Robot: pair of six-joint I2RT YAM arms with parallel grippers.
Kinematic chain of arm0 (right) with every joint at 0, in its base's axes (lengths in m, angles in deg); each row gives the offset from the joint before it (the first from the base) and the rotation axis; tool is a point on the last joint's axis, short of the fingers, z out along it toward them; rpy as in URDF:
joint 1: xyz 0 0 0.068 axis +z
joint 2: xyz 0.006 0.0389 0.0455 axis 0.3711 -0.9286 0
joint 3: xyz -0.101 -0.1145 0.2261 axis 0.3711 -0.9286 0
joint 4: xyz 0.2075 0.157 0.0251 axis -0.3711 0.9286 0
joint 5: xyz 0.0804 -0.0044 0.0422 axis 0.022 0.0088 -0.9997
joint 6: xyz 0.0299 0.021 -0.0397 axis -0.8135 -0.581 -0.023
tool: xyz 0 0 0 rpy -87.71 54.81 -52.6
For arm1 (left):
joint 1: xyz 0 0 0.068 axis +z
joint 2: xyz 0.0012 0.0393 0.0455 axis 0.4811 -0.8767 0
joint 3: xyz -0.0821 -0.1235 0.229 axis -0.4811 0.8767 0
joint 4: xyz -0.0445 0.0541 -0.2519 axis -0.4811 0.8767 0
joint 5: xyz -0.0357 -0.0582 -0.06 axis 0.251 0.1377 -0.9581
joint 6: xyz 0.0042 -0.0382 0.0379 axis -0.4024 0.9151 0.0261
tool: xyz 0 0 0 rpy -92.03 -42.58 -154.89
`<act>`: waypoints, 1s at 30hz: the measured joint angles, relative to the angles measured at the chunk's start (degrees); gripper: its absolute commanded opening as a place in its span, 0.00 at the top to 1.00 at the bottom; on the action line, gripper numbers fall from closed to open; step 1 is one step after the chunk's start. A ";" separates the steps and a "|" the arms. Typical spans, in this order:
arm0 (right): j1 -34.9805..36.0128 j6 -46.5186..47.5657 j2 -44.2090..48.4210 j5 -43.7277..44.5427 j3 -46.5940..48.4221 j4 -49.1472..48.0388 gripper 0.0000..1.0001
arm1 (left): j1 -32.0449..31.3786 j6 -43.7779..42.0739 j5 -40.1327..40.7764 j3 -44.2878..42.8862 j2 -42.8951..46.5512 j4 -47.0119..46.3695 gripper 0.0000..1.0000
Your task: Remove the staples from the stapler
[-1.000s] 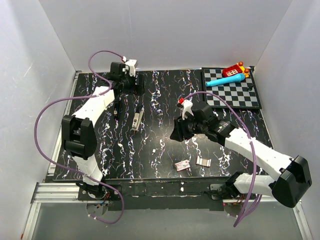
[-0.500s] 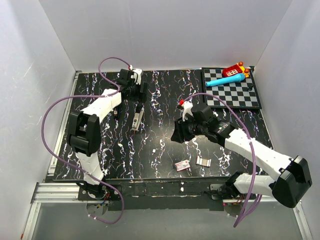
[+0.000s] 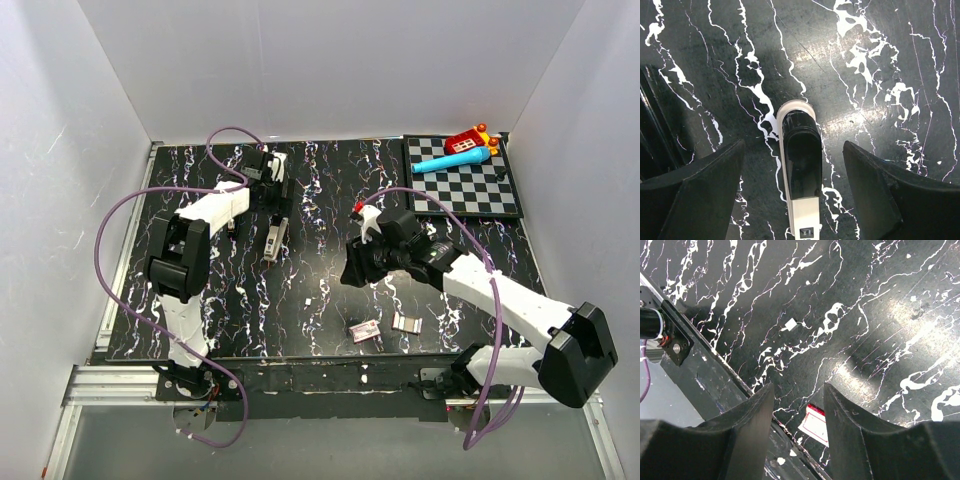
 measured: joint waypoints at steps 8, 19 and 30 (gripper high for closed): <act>0.00 0.07 -1.42 -0.33 0.00 -0.02 0.48 | -0.87 0.04 0.55 0.00 -0.48 -0.09 0.27; 0.00 0.02 -1.81 -0.96 0.00 -0.07 0.49 | -1.36 0.00 1.46 0.00 -2.95 -0.07 0.53; 0.00 -0.07 -1.84 -1.42 0.00 -0.20 0.50 | -1.73 -0.61 3.67 0.02 -2.73 0.07 1.00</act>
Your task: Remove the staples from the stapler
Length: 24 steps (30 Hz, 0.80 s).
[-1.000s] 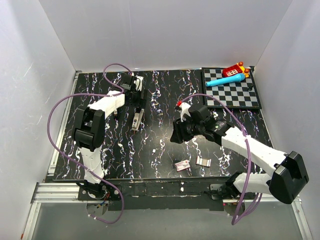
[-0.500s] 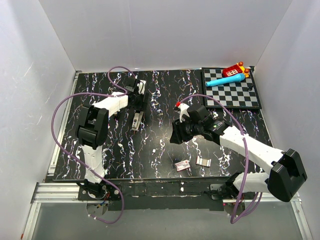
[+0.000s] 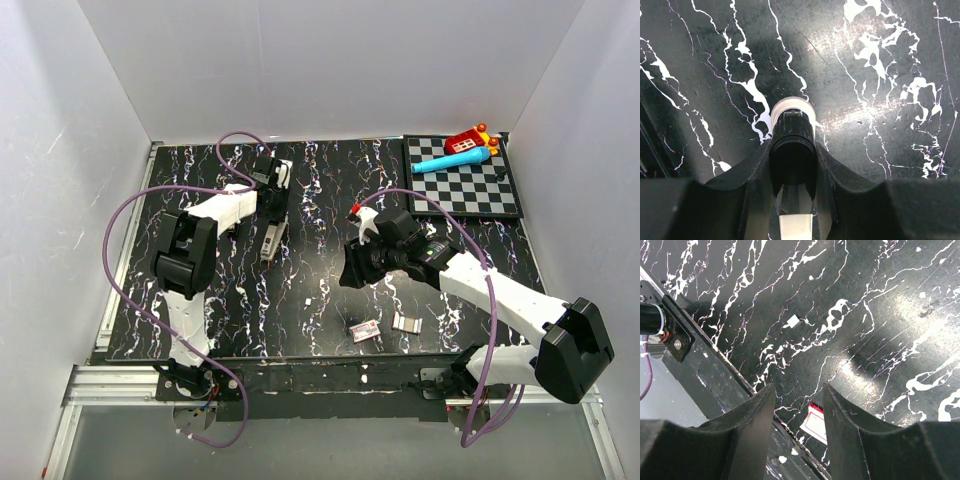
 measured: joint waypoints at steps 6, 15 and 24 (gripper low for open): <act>0.00 0.04 0.15 0.04 0.00 -0.07 0.50 | -0.22 -0.70 -2.91 1.11 2.51 0.31 1.00; 0.00 1.99 3.26 0.72 0.22 1.81 0.50 | -0.76 -1.38 -15.13 4.72 13.79 -0.02 0.98; 0.00 7.15 7.54 1.62 5.79 6.82 0.50 | -1.86 -1.75 -30.12 9.25 28.41 -1.79 1.00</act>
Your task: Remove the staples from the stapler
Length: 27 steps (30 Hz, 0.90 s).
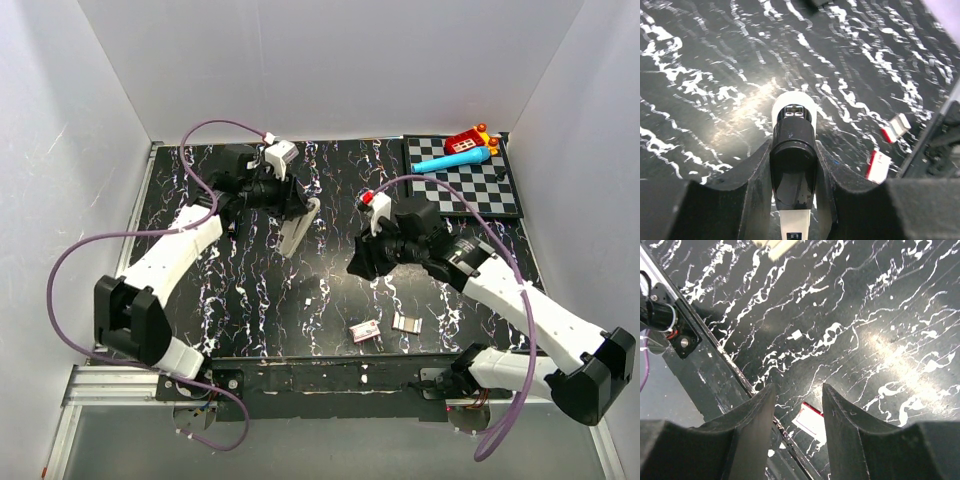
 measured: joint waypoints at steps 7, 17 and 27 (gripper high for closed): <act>0.02 4.76 0.57 -1.77 8.31 5.84 0.51 | -0.70 0.15 -10.62 4.31 7.10 -0.63 1.00; 0.02 10.71 0.11 -11.26 20.11 13.38 0.51 | -4.13 -2.60 -22.34 8.48 13.99 0.00 1.00; 0.59 14.60 -4.33 -19.74 27.69 18.47 0.49 | -9.73 -5.79 -30.40 10.69 18.62 0.00 1.00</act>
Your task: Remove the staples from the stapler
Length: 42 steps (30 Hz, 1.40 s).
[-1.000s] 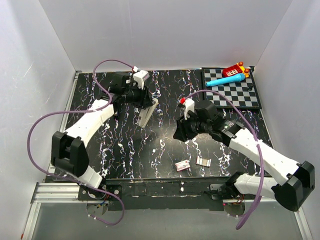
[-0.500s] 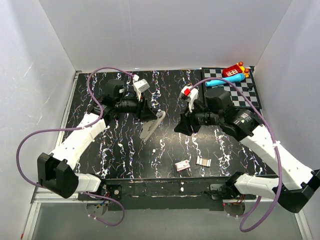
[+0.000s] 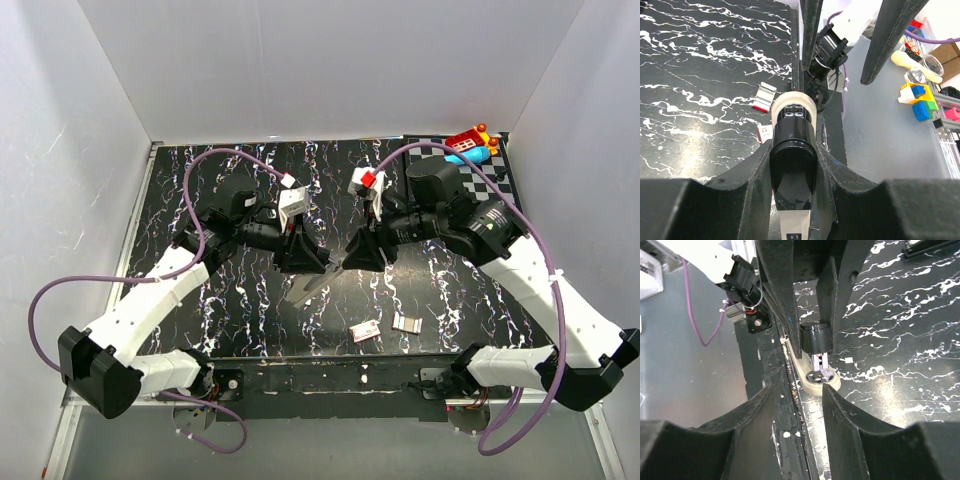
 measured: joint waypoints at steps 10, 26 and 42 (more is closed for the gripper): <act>1.95 2.62 -3.63 -3.89 2.21 3.37 0.48 | -1.40 -0.94 -2.10 1.75 1.07 -0.20 1.00; 2.86 2.82 -7.43 -5.62 2.21 1.95 0.48 | -2.05 -0.98 -5.03 2.21 4.33 -1.70 1.00; 3.61 2.29 -6.45 -8.17 -4.22 -2.89 0.80 | -2.16 0.90 -4.52 4.35 4.50 -3.06 1.00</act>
